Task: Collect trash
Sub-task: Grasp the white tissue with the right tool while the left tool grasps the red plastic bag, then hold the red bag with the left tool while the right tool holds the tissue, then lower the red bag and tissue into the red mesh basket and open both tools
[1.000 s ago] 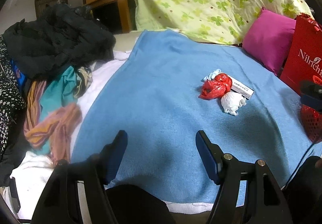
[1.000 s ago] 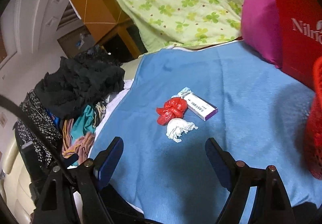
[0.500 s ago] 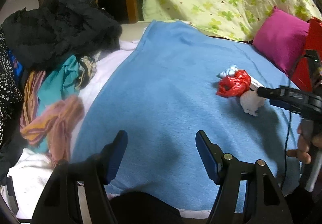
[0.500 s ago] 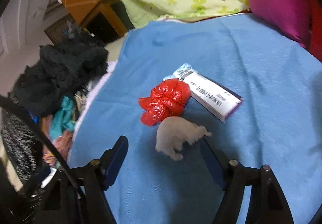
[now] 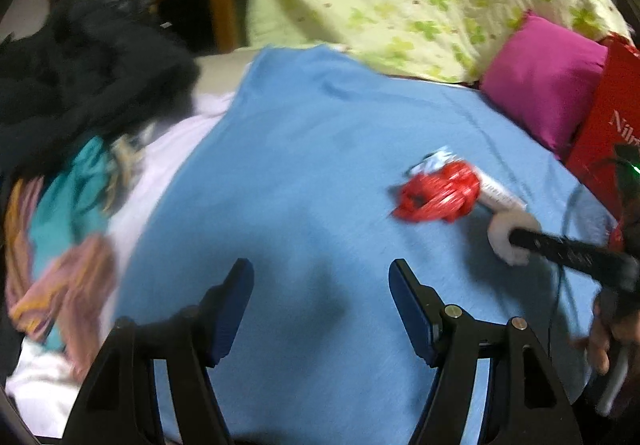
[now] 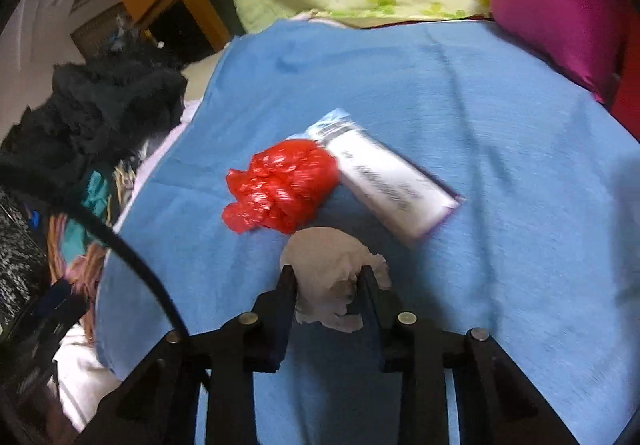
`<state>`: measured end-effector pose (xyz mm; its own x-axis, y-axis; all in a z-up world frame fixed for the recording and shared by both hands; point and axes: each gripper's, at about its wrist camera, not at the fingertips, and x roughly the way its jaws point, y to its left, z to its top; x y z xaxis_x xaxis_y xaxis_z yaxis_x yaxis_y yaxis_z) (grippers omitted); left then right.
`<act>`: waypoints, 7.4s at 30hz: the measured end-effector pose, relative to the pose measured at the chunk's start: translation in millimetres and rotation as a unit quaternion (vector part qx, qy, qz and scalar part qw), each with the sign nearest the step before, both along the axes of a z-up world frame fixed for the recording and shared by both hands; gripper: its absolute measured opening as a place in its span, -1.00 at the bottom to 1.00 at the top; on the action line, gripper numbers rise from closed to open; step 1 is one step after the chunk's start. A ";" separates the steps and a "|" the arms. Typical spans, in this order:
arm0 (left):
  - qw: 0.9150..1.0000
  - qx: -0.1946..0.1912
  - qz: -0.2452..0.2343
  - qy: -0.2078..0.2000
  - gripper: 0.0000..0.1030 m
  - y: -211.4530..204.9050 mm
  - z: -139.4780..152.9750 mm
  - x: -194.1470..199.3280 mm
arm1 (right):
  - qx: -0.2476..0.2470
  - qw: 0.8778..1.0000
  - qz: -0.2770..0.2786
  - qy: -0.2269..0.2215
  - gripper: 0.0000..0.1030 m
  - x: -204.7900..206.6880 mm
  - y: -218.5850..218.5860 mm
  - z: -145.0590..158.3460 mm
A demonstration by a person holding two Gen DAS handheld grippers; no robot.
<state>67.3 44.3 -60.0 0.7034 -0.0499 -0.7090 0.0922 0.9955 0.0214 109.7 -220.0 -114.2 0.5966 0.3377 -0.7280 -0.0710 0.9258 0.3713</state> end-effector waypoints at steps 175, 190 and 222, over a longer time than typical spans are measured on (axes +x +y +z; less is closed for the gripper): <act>0.974 0.101 -0.166 -0.116 -0.09 -221.7 120.0 -155.3 | 0.036 0.958 -0.129 -0.254 -0.36 -277.8 -164.1 144.5; 0.969 0.113 -0.188 -0.117 -0.09 -244.7 120.0 -160.0 | 0.048 0.954 -0.151 -0.255 -0.36 -286.5 -184.6 141.8; 0.948 0.094 -0.284 -0.111 -0.09 -317.3 120.3 -172.1 | 0.058 0.937 -0.240 -0.249 -0.34 -316.4 -257.0 130.9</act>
